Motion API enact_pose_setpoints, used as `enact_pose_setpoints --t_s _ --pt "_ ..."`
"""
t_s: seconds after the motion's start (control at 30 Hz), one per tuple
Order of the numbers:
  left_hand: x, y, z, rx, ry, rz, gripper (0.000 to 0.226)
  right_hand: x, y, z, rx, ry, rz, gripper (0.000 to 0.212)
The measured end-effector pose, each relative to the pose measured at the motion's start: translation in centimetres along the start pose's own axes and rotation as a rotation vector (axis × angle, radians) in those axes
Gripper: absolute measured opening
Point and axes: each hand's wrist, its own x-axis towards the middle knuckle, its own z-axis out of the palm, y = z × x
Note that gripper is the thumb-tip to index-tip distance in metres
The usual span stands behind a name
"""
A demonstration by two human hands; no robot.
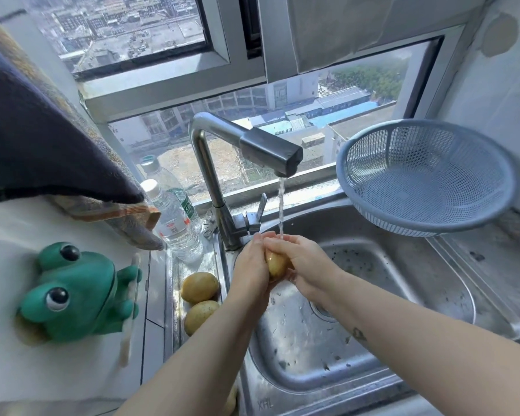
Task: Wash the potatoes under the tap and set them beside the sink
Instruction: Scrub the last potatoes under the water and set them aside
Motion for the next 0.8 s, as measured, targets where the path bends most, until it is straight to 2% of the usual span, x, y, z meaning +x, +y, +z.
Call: enact_pose_setpoints --t_s 0.1,0.23,0.37,0.47,0.57,0.7,0.8 --pt "-0.2 0.1 -0.1 0.079 -0.039 0.048 0.028 0.0 -0.6 -0.9 0.001 0.046 0.038 0.034" --pt "0.0 1.3 -0.4 0.108 -0.088 -0.033 0.031 -0.4 -1.1 -2.5 -0.055 -0.152 0.036 0.019" --pt "-0.1 2.1 -0.4 0.138 -0.151 -0.111 0.035 -1.0 -1.9 -3.4 -0.248 -0.319 -0.012 0.036" --pt "-0.3 1.7 0.0 0.123 -0.102 -0.150 0.035 -1.1 -1.7 -2.7 -0.376 -0.256 -0.059 0.042" --pt "-0.8 1.3 0.2 0.055 -0.089 -0.117 0.032 -1.2 -1.2 -1.7 -0.464 -0.178 -0.143 0.037" --pt "-1.9 1.1 1.3 0.082 -0.114 -0.044 0.029 -1.3 -0.7 -0.3 -0.343 0.024 -0.239 0.015" --pt "-2.0 0.7 1.2 0.122 -0.165 0.022 0.026 -0.9 -0.6 0.1 -0.244 0.129 -0.218 0.020"
